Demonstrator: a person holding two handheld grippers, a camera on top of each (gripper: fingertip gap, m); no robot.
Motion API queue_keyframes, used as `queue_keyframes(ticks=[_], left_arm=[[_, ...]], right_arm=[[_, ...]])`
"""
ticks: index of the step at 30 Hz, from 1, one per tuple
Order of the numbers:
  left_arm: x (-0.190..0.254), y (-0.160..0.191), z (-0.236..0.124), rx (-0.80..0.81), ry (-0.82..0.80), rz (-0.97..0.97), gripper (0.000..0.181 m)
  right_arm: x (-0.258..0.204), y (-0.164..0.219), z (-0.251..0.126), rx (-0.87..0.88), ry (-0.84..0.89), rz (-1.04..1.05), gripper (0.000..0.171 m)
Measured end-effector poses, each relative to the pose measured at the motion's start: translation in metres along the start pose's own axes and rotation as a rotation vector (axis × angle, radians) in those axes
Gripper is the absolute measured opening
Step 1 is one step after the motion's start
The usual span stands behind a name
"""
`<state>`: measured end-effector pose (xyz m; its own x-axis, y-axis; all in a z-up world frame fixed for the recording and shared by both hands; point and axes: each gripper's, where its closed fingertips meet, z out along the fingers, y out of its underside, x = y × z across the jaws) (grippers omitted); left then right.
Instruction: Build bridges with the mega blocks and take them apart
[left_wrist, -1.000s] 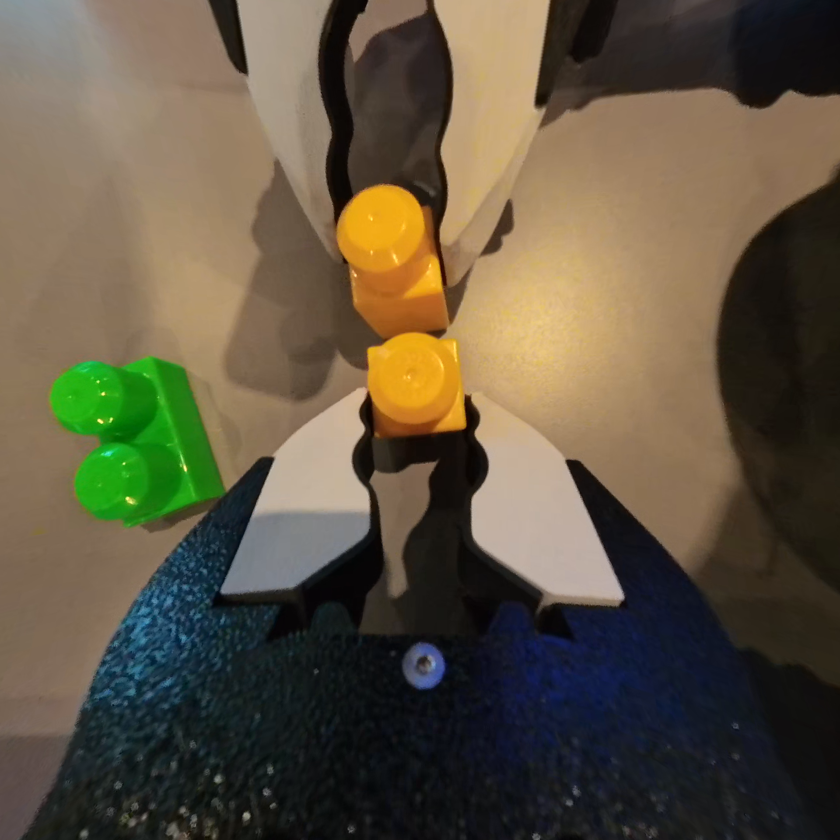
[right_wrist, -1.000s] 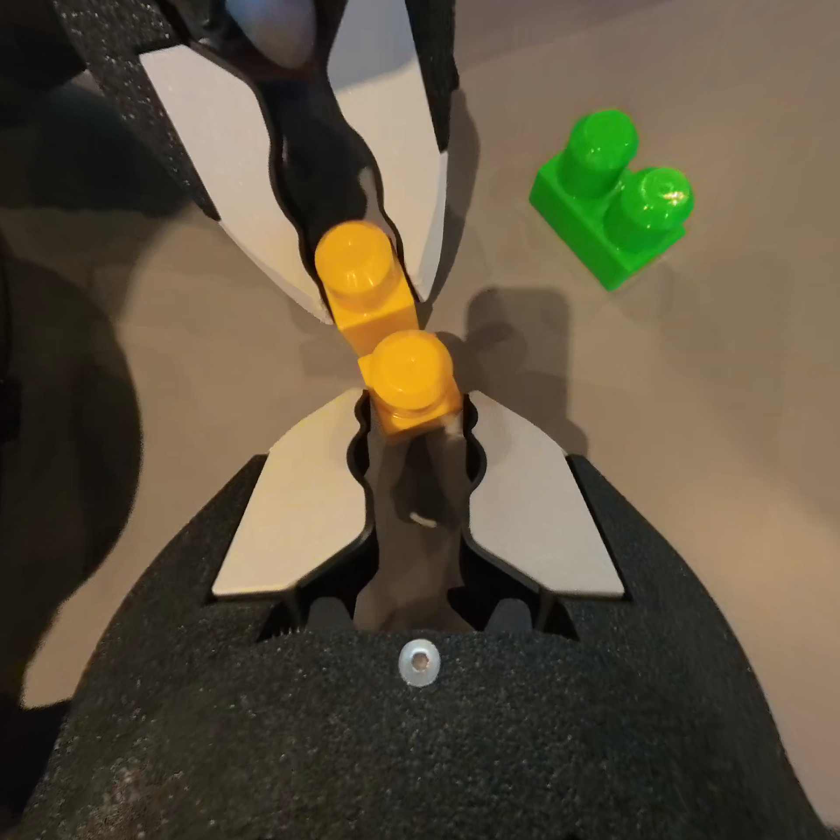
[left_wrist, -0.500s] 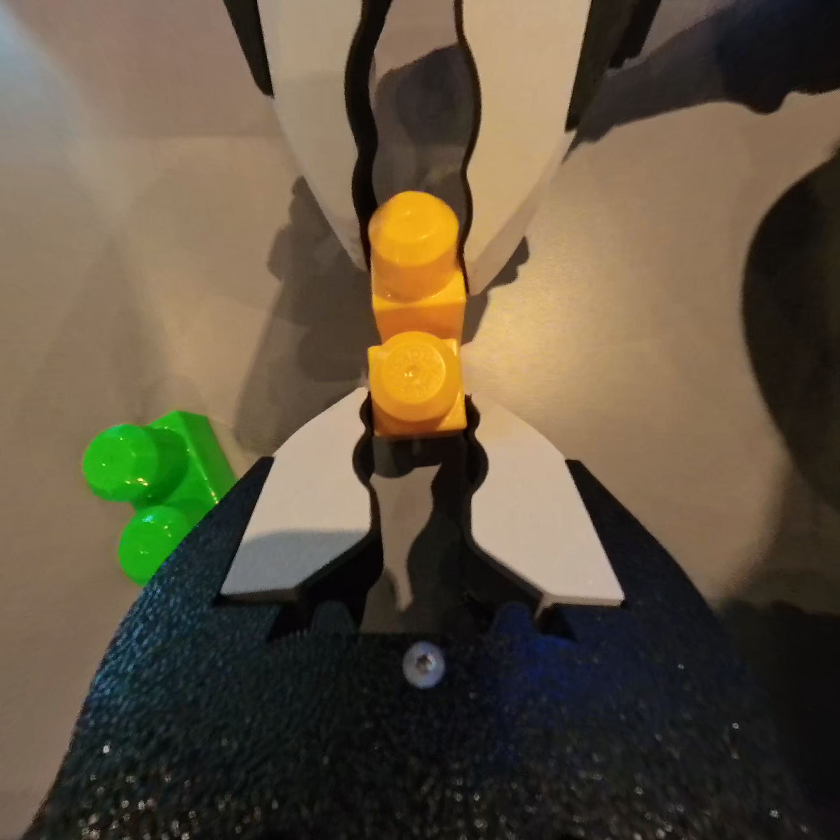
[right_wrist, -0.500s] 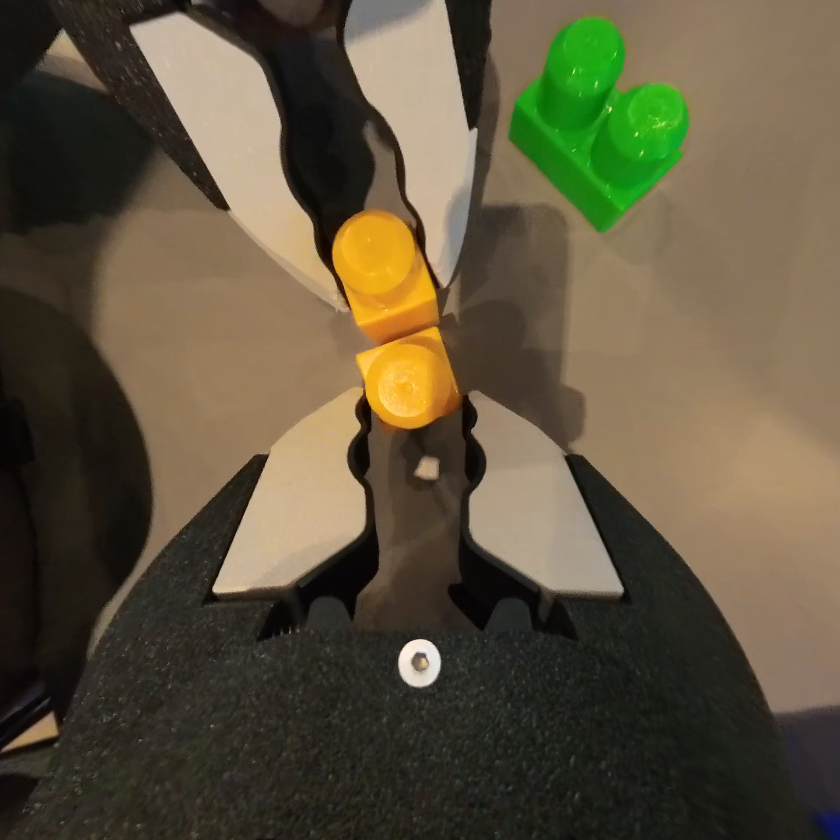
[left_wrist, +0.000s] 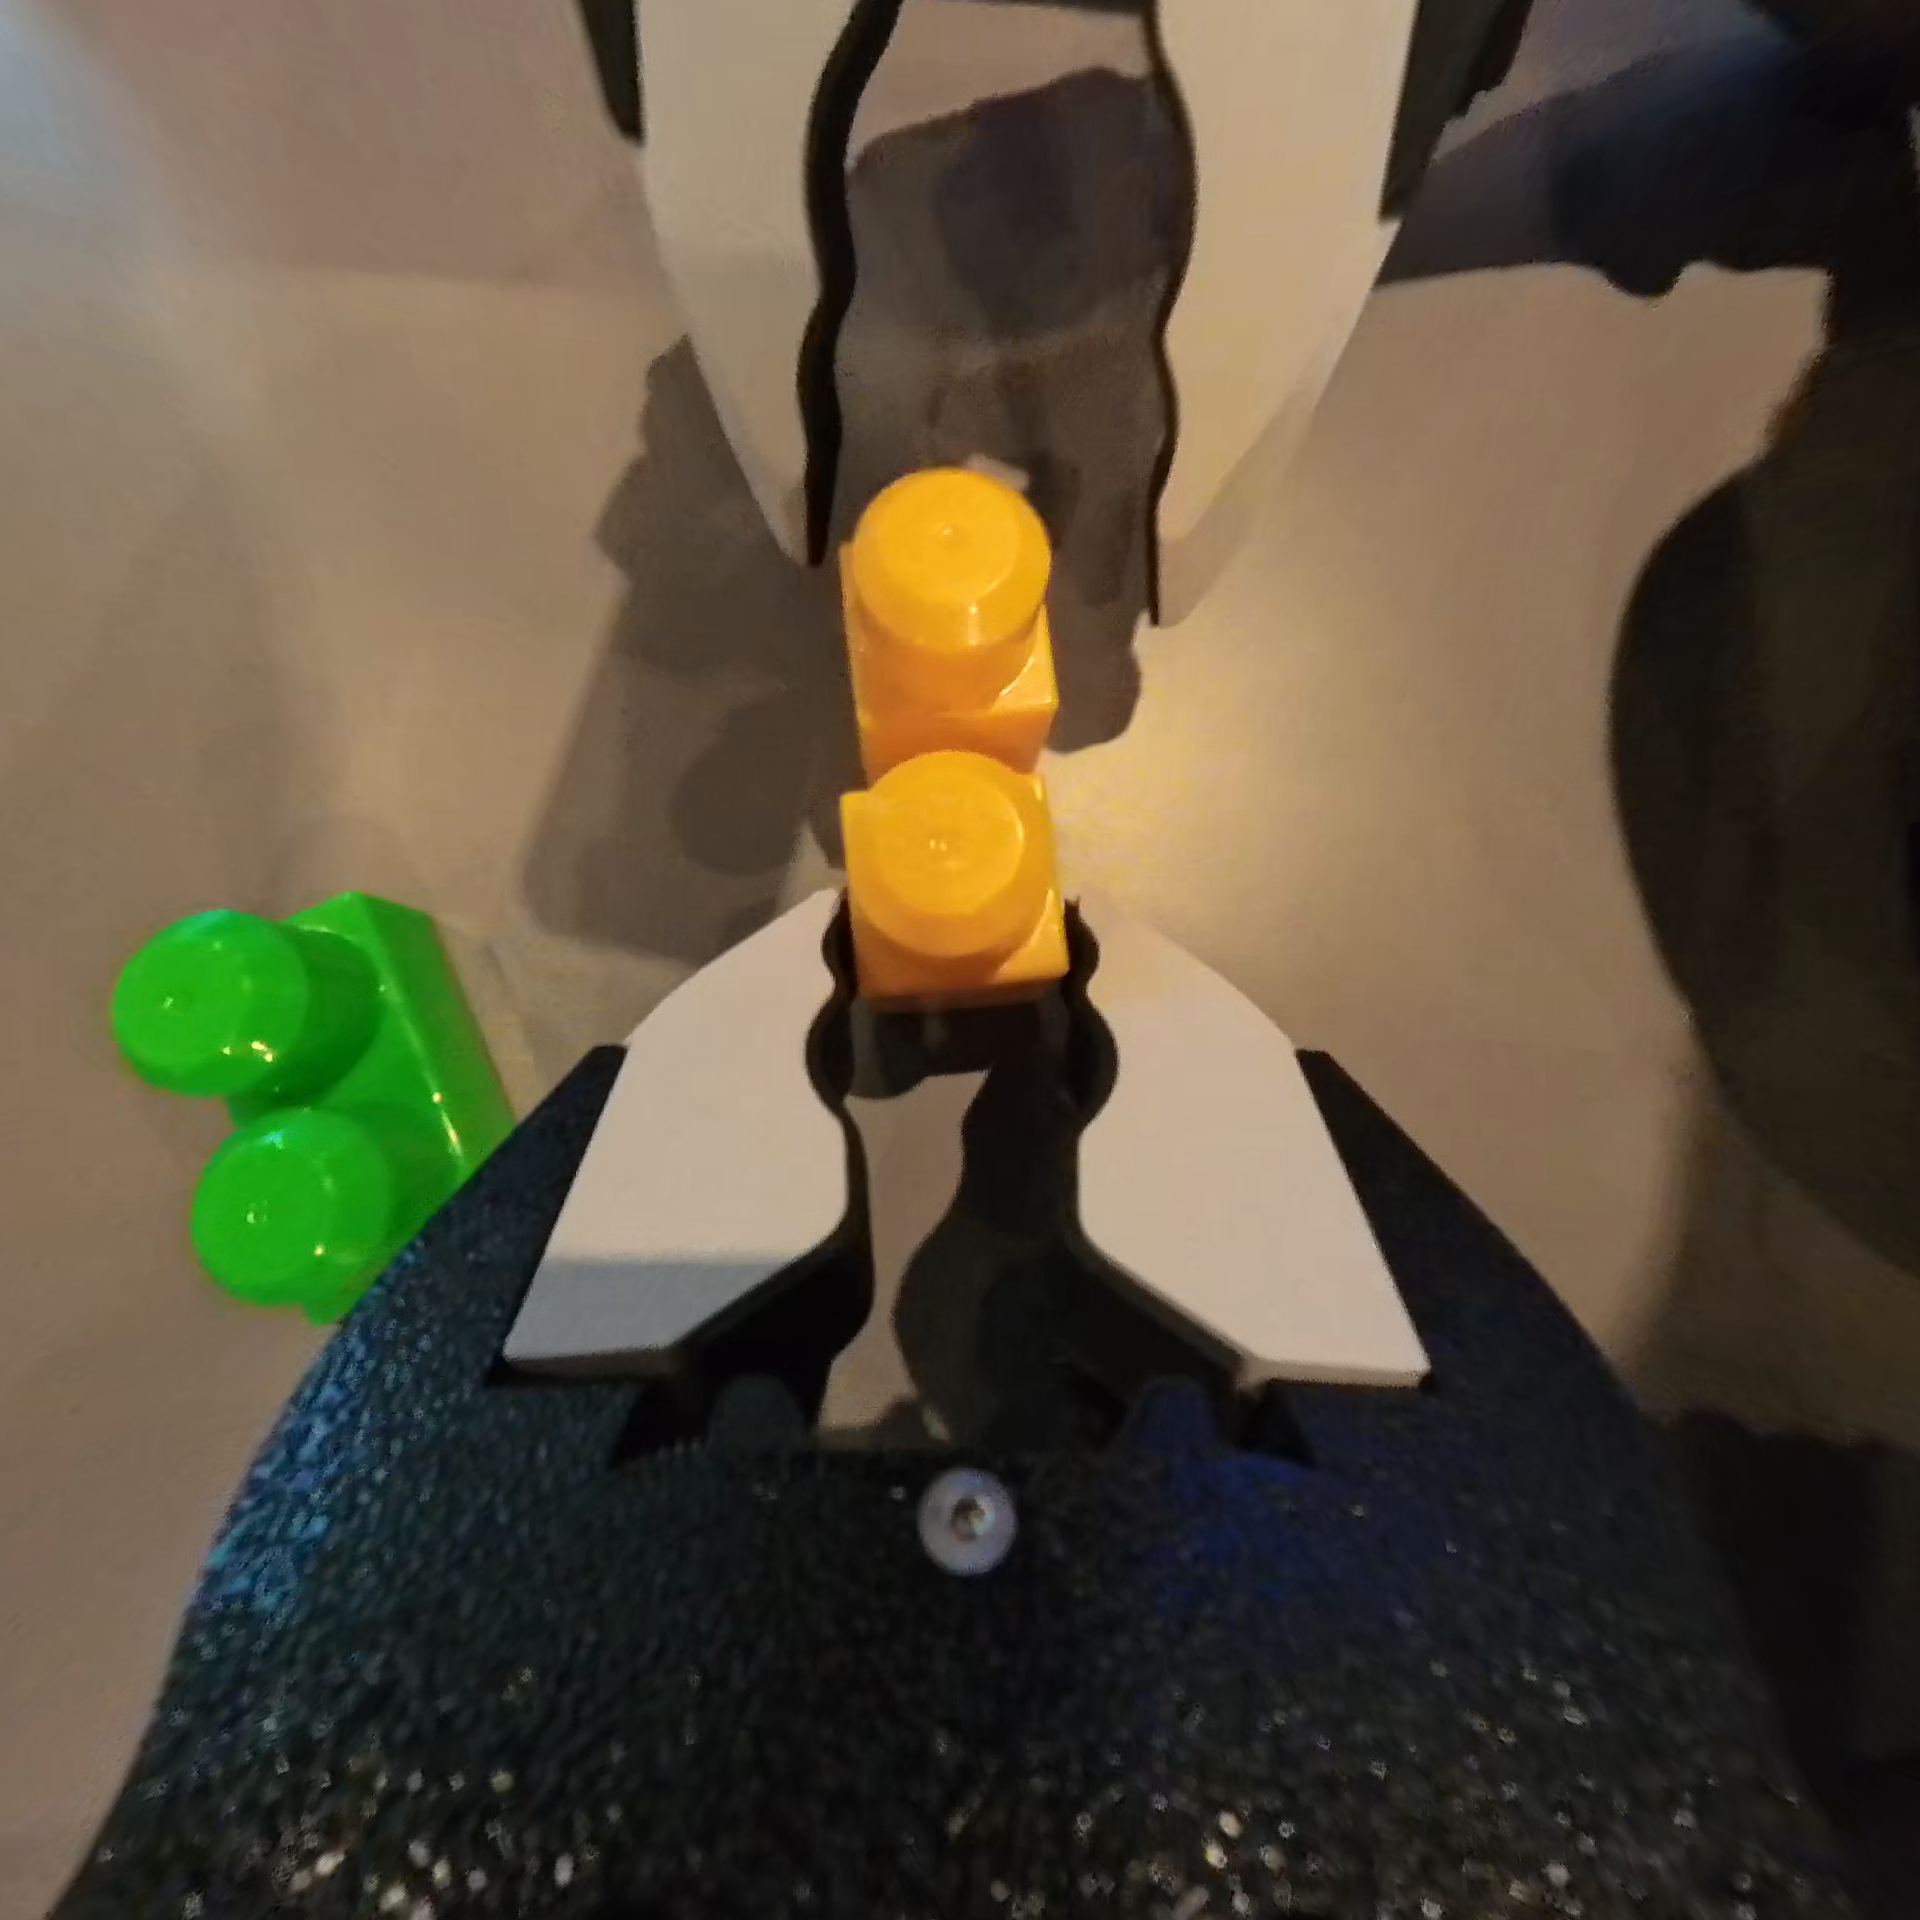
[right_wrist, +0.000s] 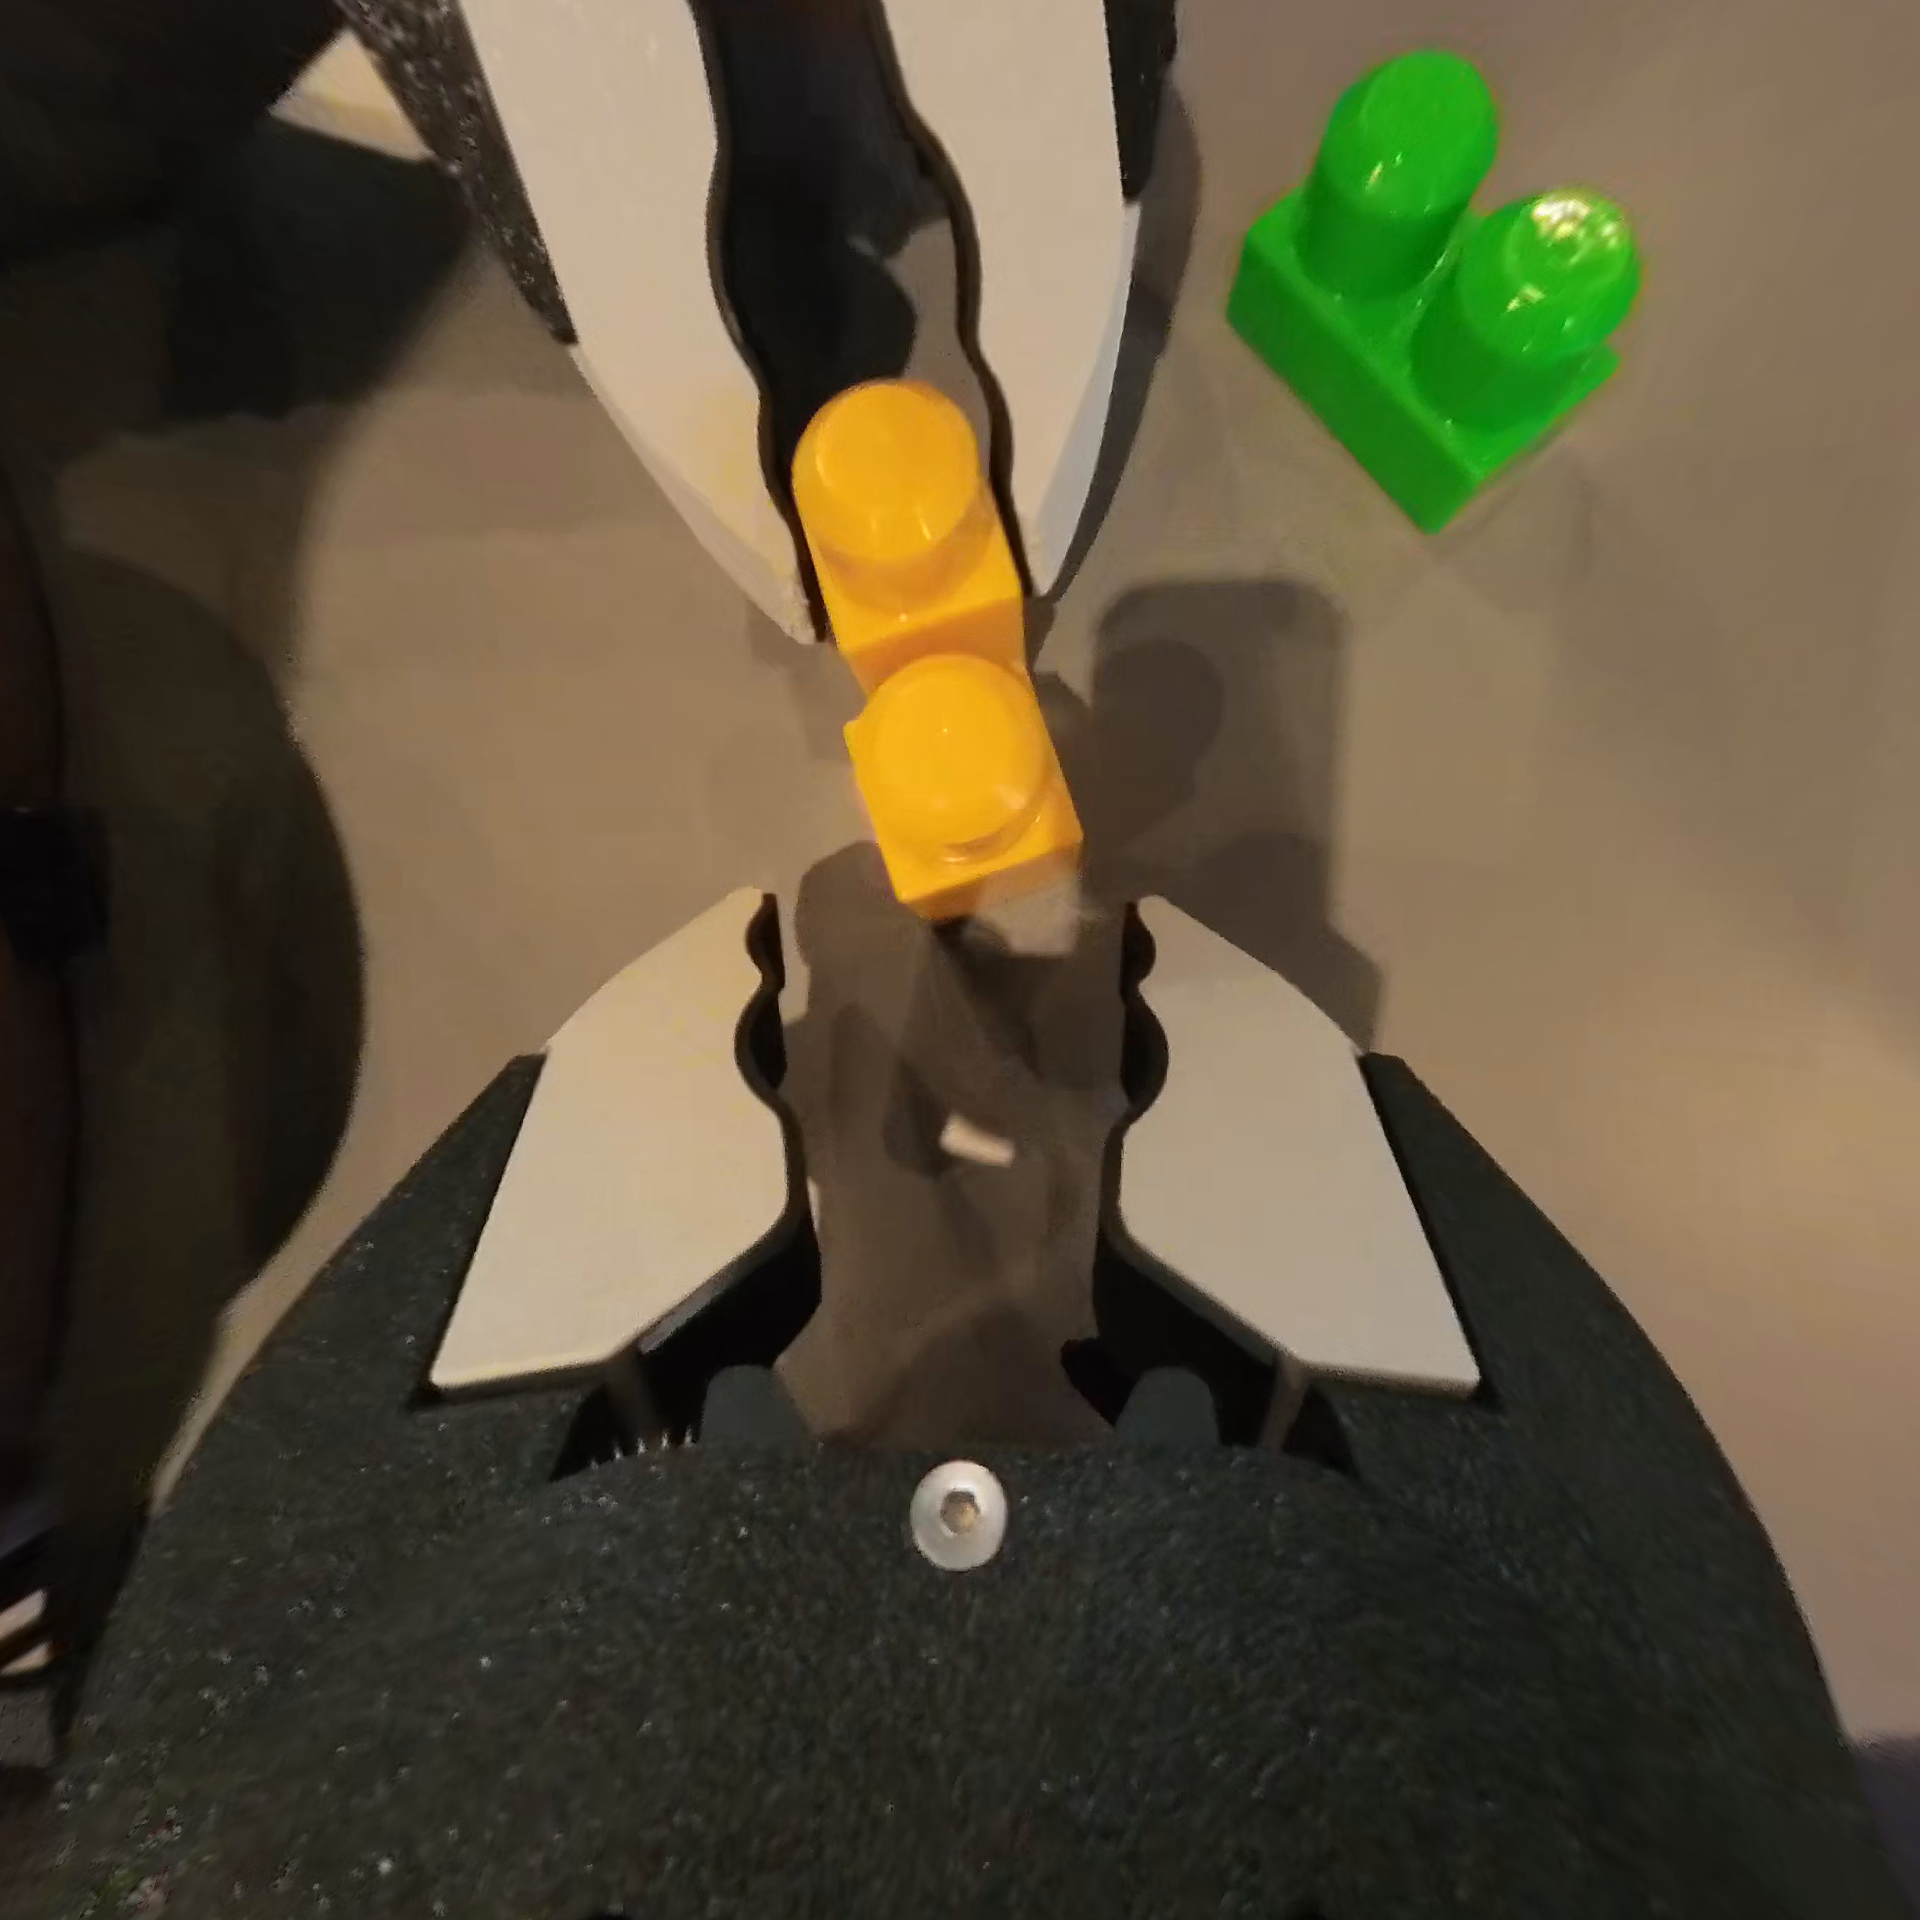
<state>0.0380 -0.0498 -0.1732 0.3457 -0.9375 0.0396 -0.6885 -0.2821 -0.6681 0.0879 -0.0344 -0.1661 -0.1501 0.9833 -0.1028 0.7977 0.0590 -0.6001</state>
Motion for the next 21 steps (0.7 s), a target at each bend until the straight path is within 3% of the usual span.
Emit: queue_keyframes(ticks=[7, 10, 14, 21], left_arm=[[-0.006, -0.005, -0.008, 0.104, -0.099, -0.046, 0.074], [-0.007, -0.004, -0.010, 0.123, -0.125, -0.029, 0.073], [-0.002, -0.002, -0.005, 0.129, -0.111, 0.001, 0.056], [0.003, -0.002, 0.006, 0.152, -0.064, -0.011, 0.050]], right_arm=[[0.005, -0.001, -0.010, 0.231, -0.042, 0.008, 0.067], [0.010, 0.006, -0.006, 0.232, -0.020, -0.023, 0.066], [0.005, -0.003, -0.002, 0.303, -0.038, -0.093, 0.063], [0.006, -0.001, 0.004, 0.296, -0.065, -0.105, 0.053]])
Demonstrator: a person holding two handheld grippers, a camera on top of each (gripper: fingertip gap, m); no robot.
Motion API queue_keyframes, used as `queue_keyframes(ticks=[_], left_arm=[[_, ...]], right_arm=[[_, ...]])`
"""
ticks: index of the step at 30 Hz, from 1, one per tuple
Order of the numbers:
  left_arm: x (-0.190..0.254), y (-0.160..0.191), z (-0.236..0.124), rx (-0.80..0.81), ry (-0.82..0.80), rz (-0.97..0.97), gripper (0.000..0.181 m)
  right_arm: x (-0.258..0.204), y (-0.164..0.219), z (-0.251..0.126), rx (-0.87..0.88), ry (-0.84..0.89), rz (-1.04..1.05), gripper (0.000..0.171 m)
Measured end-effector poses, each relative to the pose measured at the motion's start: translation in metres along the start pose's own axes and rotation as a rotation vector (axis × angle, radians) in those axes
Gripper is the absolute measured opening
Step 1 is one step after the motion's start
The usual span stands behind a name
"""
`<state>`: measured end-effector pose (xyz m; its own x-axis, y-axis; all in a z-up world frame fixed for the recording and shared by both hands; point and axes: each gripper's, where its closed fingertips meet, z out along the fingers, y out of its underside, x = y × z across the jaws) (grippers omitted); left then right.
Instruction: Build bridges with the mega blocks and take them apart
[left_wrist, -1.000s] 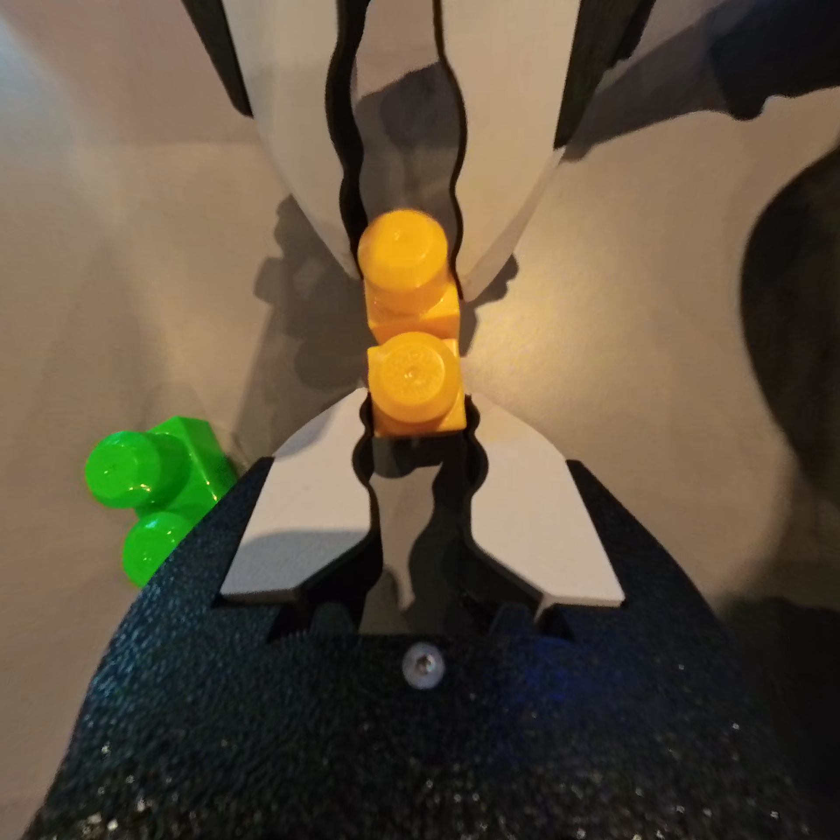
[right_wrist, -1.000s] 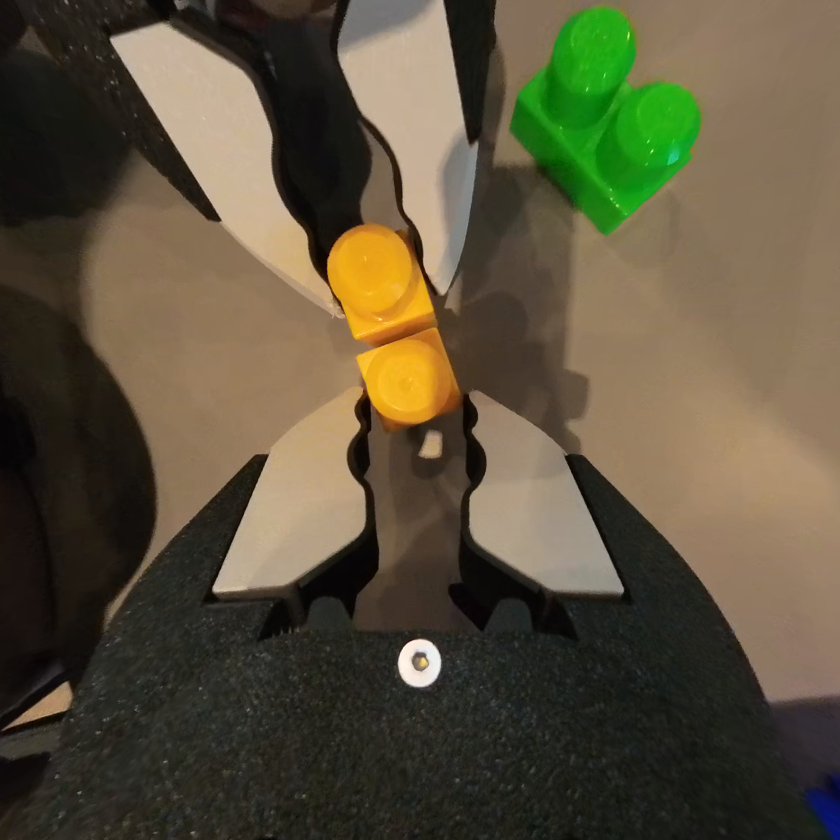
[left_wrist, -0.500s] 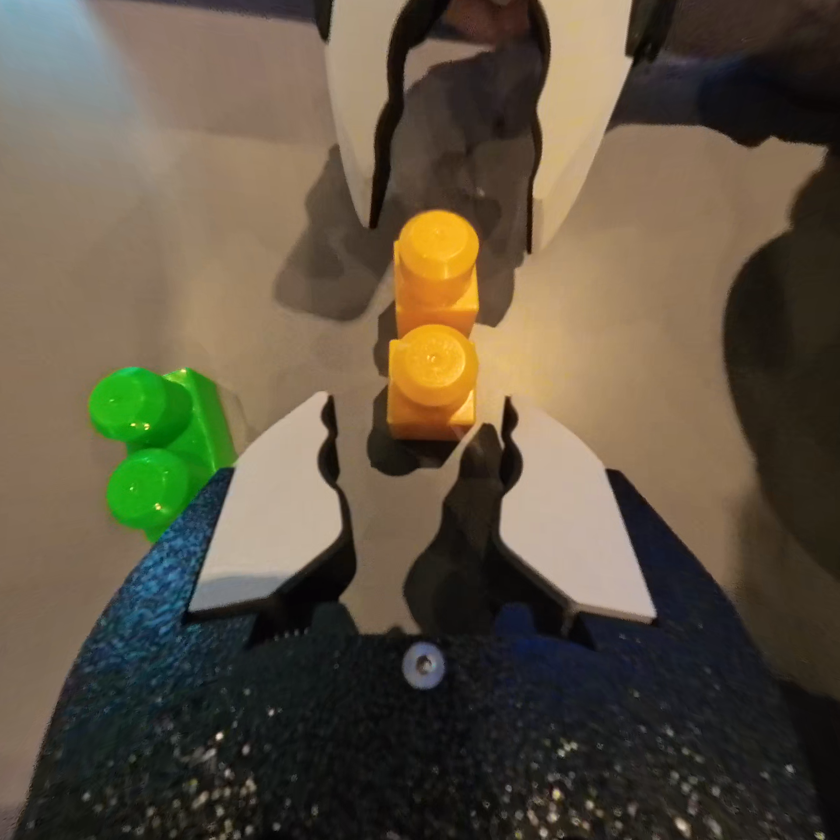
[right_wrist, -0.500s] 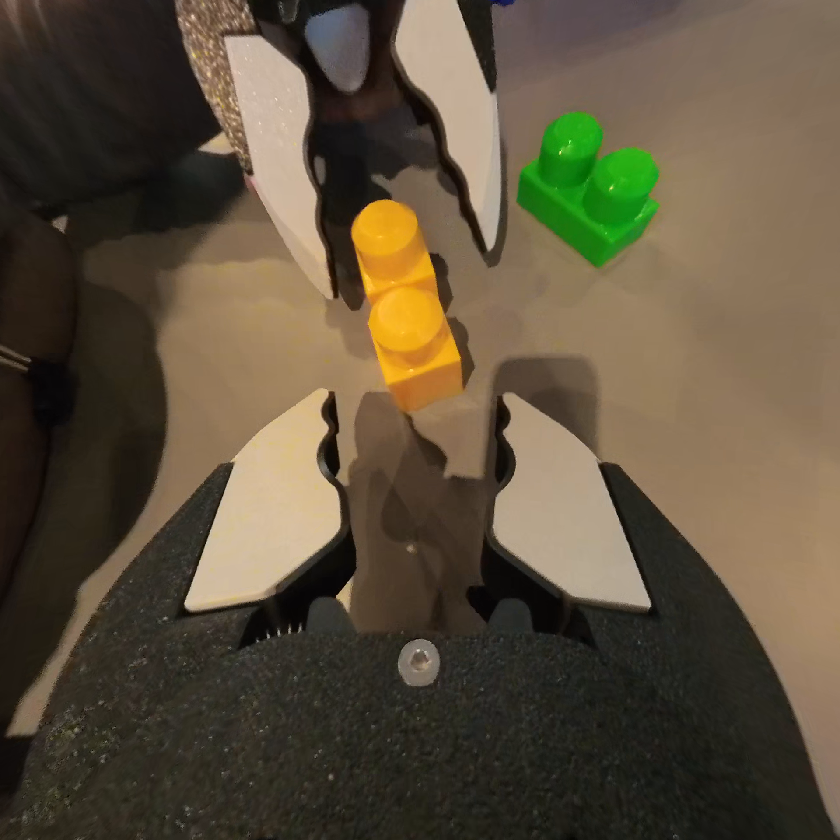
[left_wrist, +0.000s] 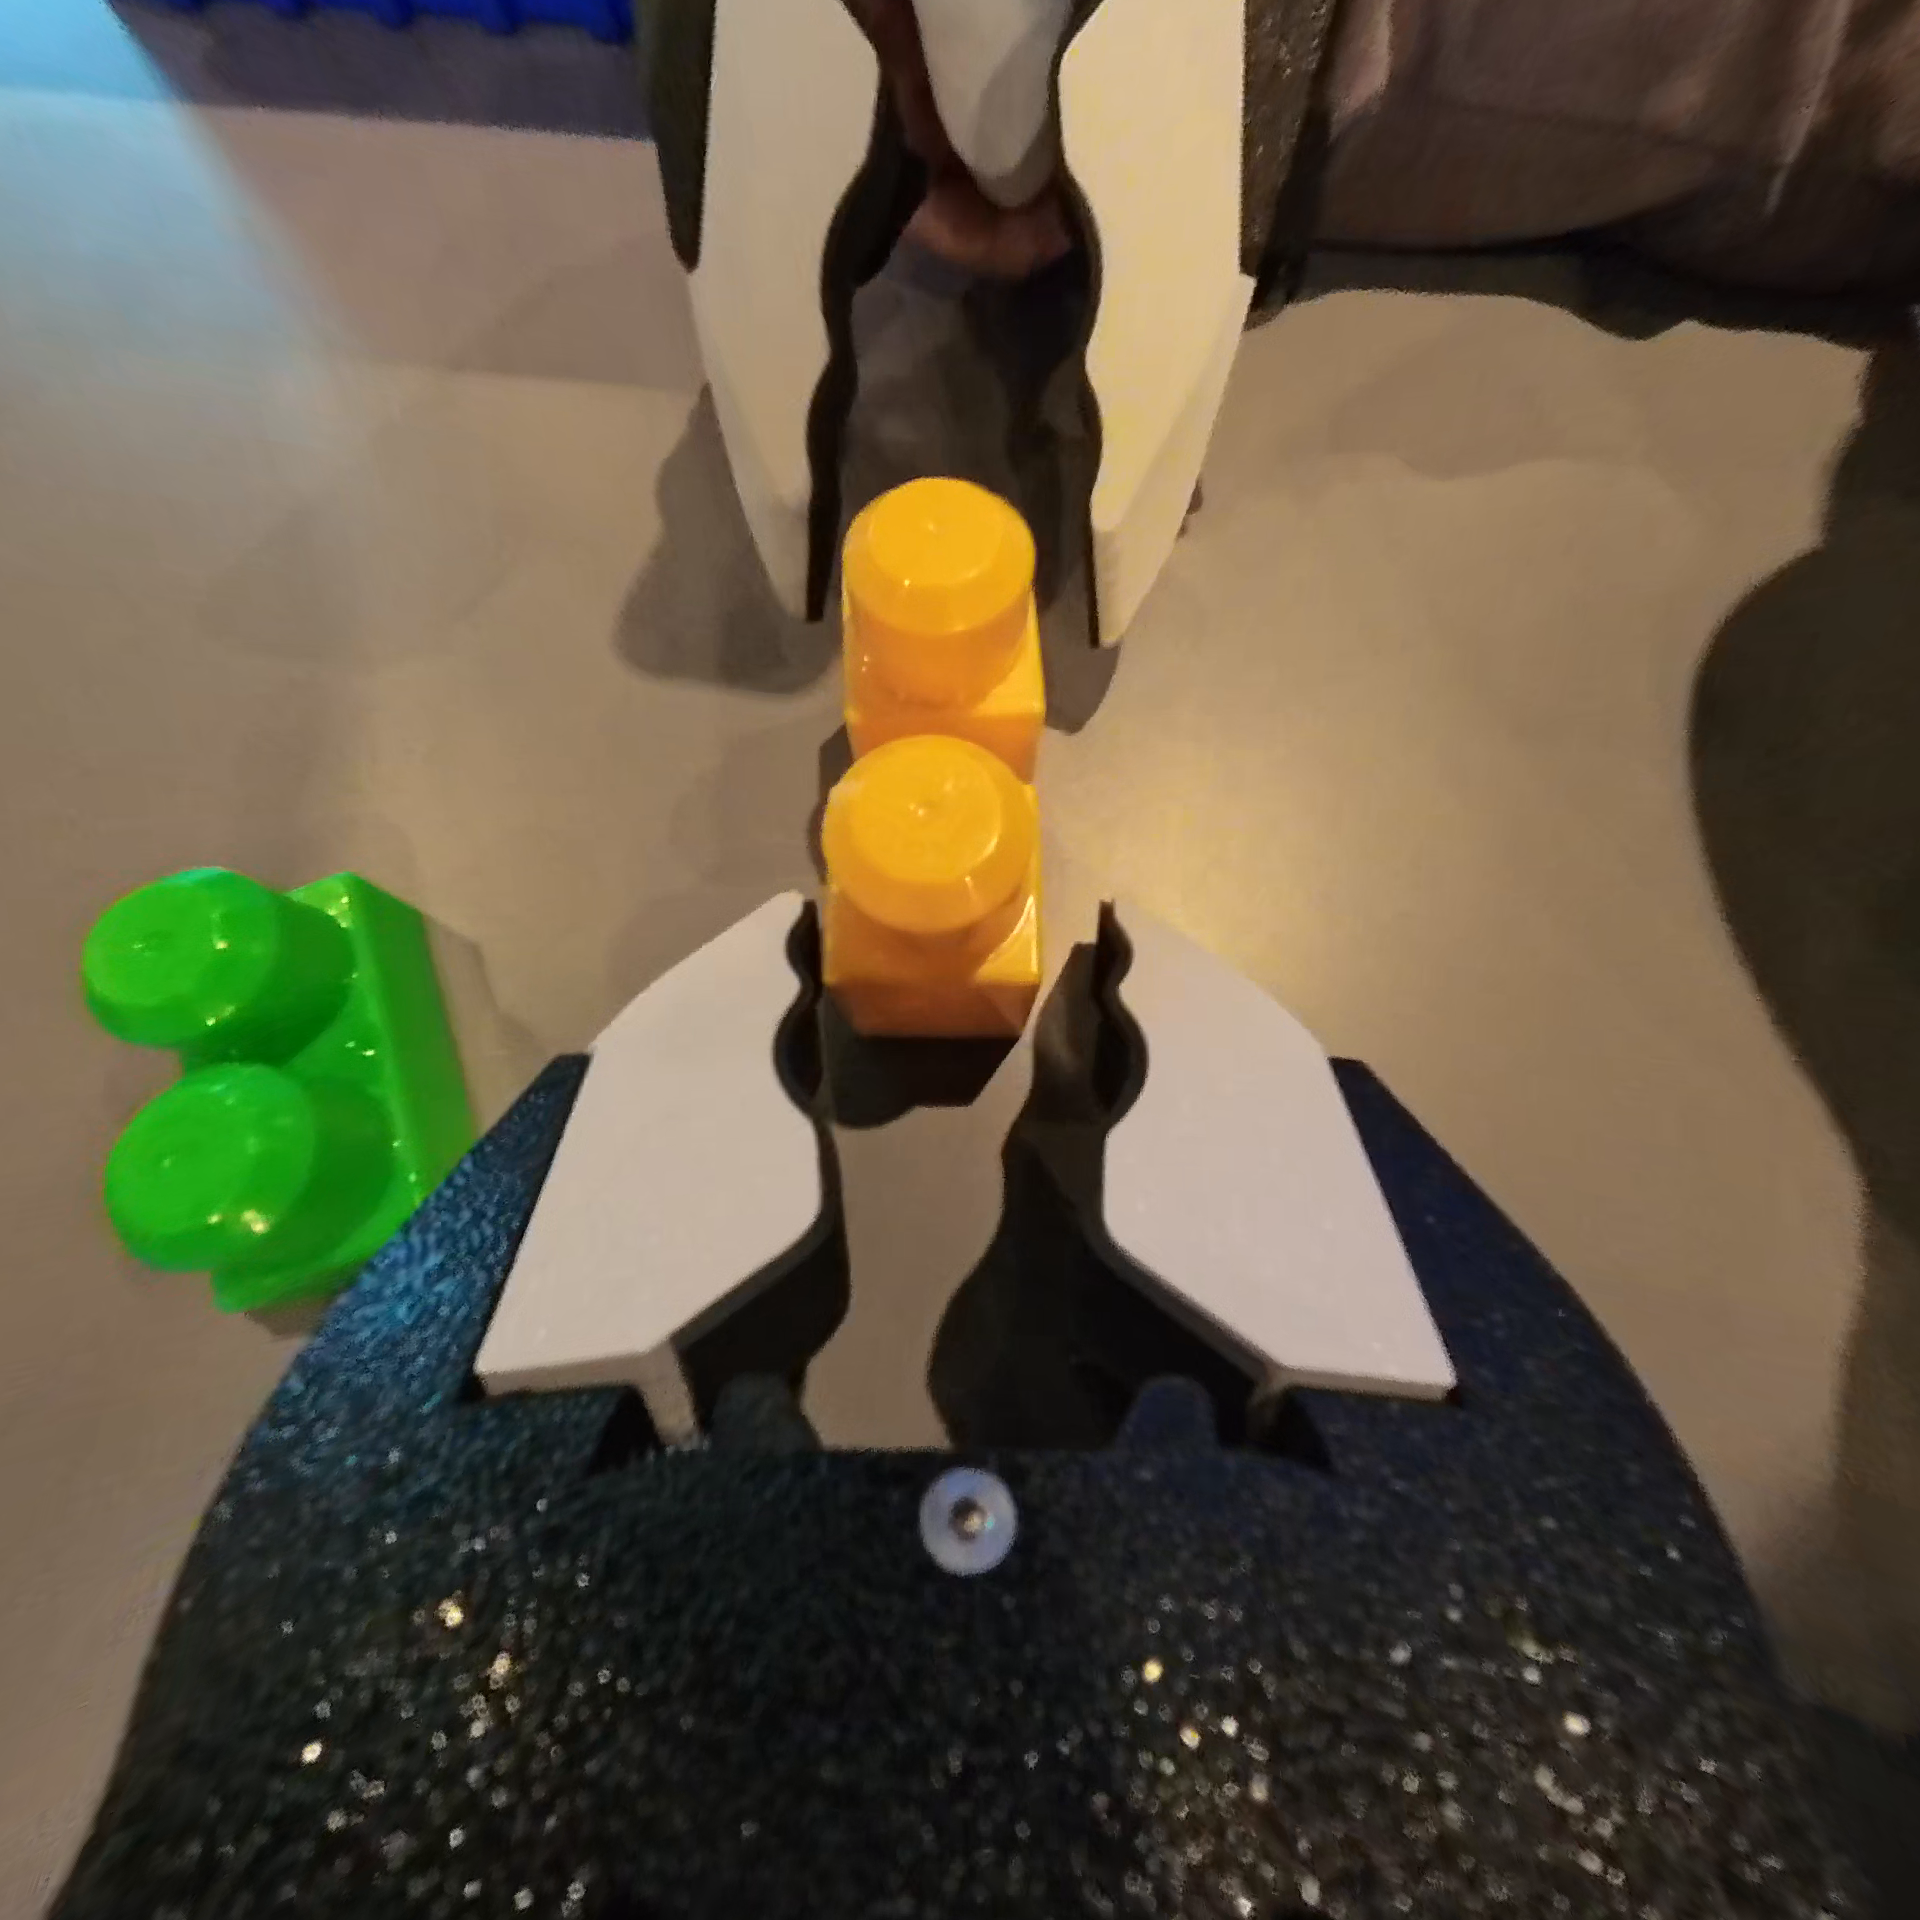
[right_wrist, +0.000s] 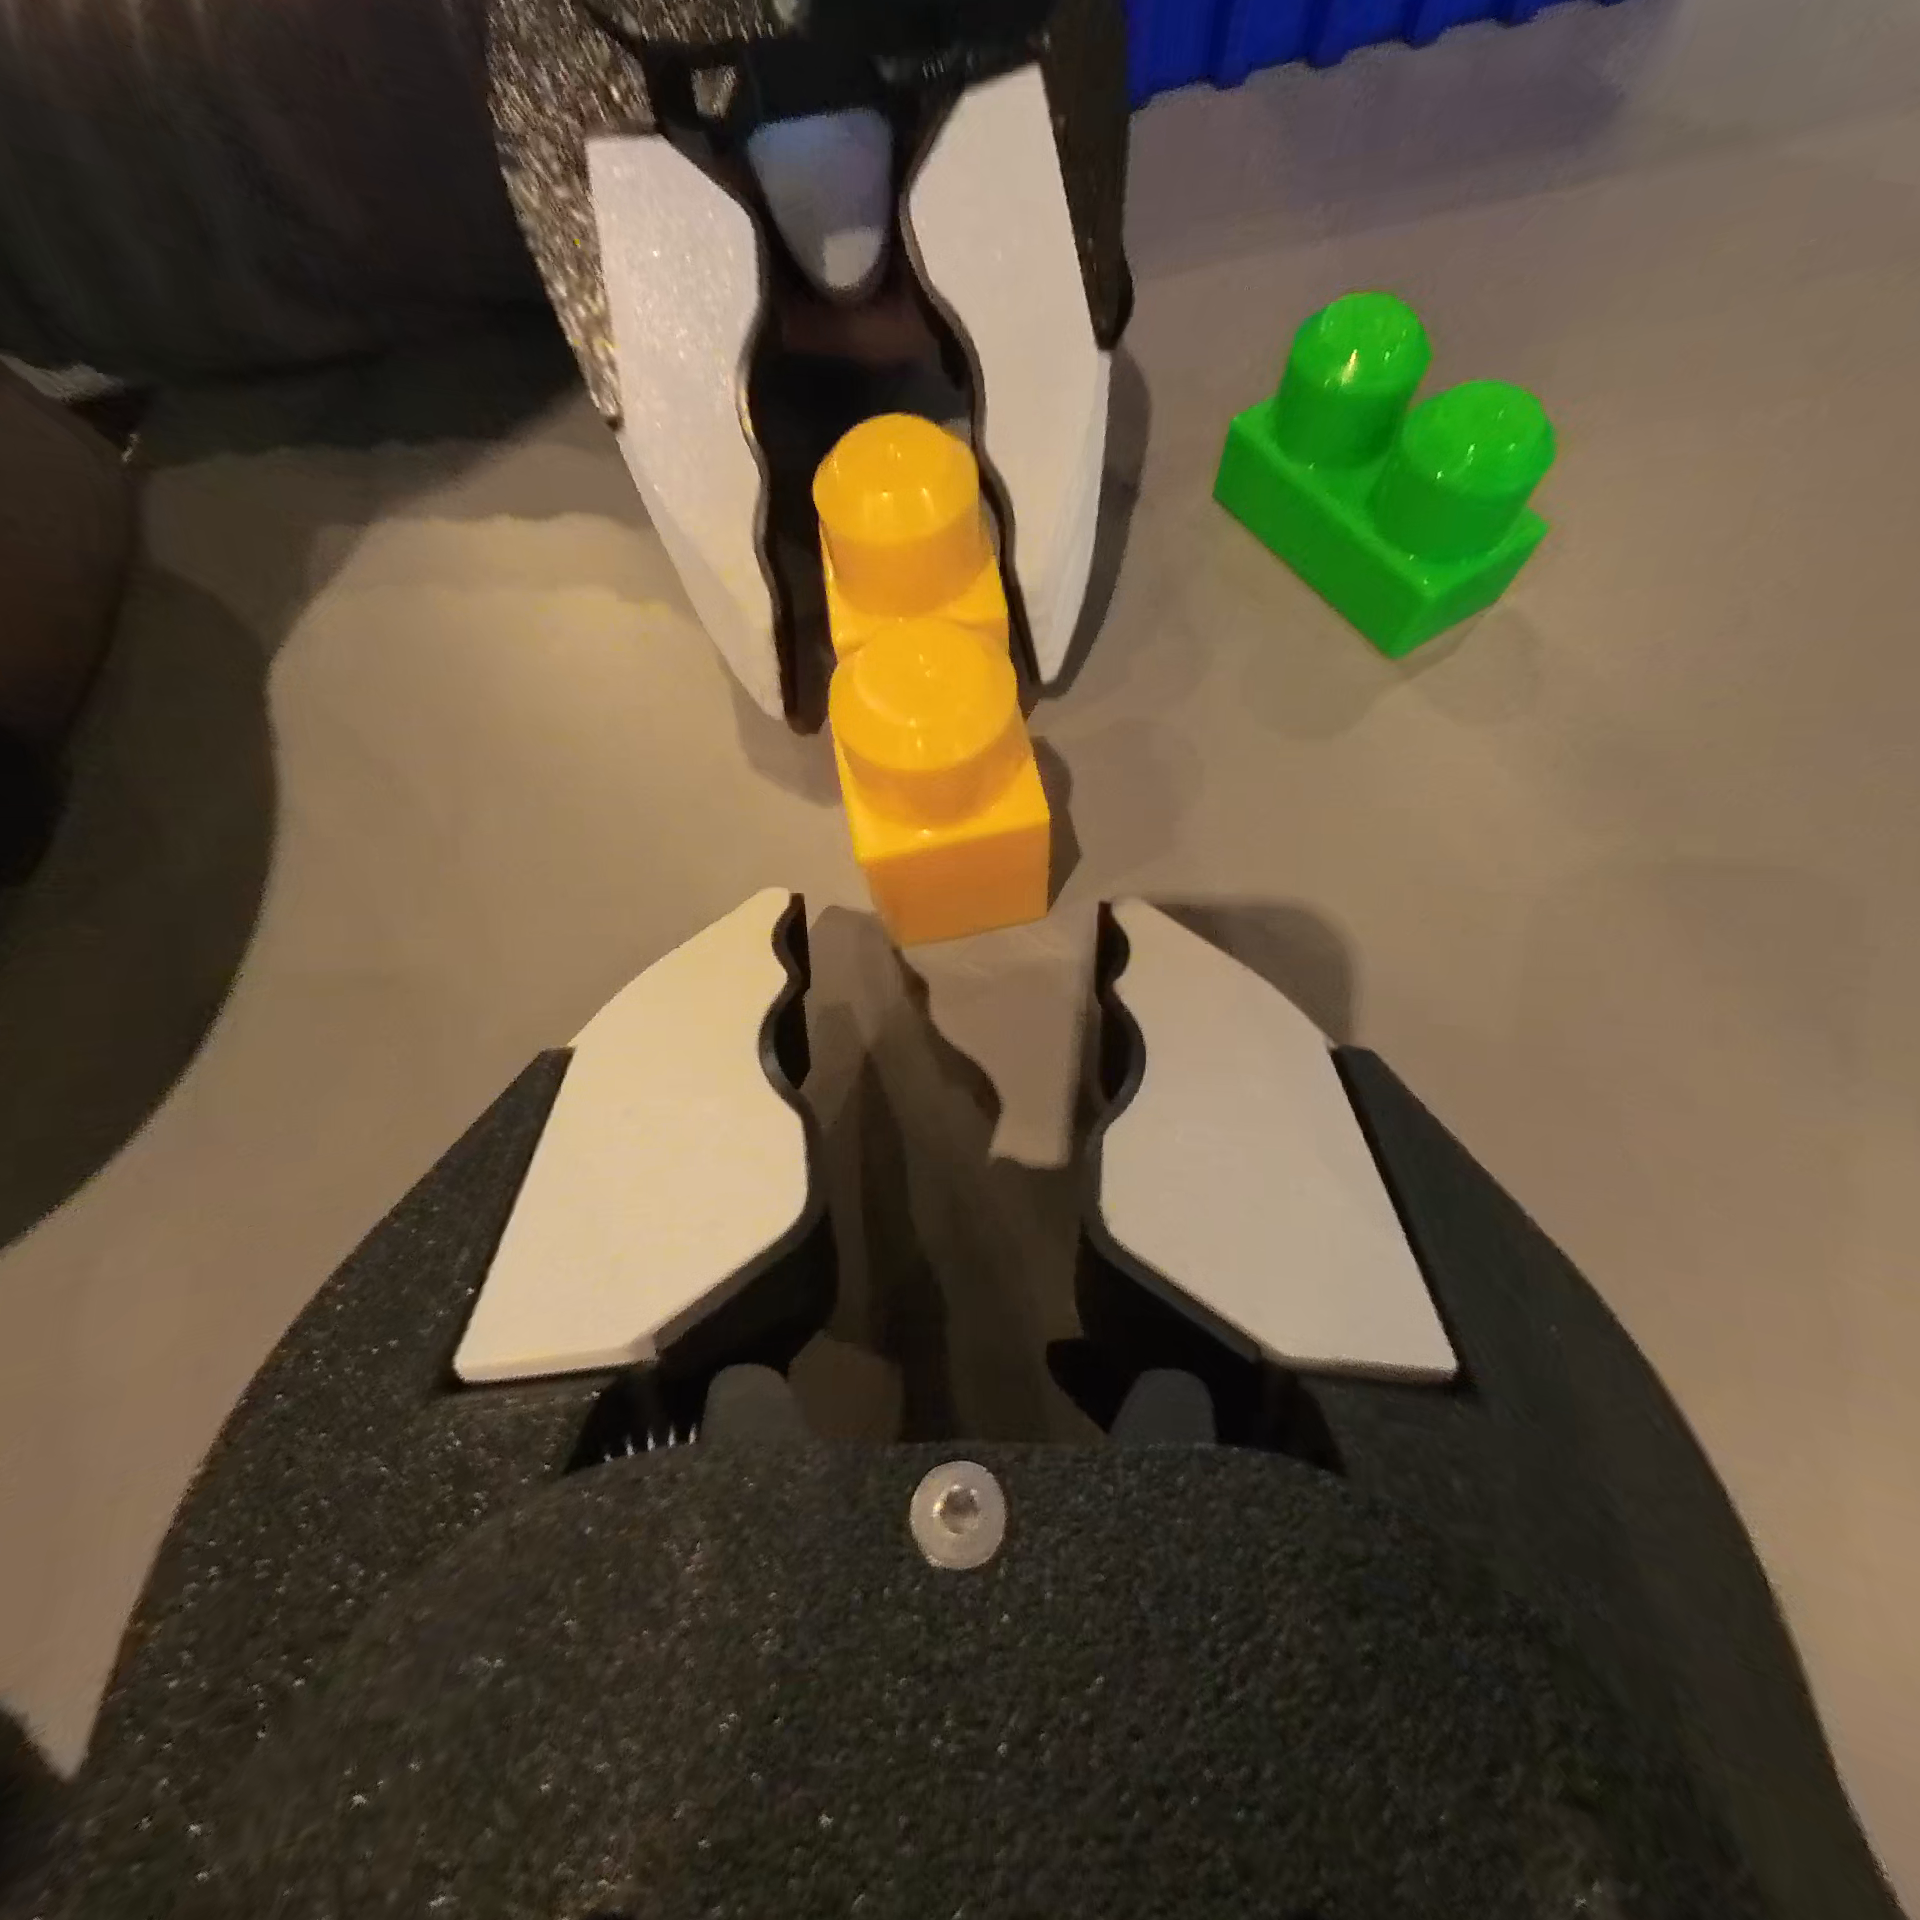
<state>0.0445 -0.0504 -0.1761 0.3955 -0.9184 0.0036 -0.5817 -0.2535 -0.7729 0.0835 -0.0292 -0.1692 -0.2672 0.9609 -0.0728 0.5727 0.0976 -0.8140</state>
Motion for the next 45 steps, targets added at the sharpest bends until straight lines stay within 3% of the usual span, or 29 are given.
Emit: queue_keyframes(ticks=[11, 15, 45], left_arm=[[-0.003, 0.002, -0.004, 0.001, -0.005, -0.018, 0.050], [-0.002, -0.003, -0.007, 0.048, -0.001, 0.005, 0.038], [-0.001, -0.006, -0.003, 0.069, 0.061, 0.039, 0.036]], right_arm=[[-0.003, -0.016, 0.010, 0.050, -0.022, -0.034, 0.050], [-0.003, -0.015, 0.011, 0.041, -0.007, -0.048, 0.036], [-0.003, -0.017, 0.015, 0.042, 0.014, 0.003, 0.036]])
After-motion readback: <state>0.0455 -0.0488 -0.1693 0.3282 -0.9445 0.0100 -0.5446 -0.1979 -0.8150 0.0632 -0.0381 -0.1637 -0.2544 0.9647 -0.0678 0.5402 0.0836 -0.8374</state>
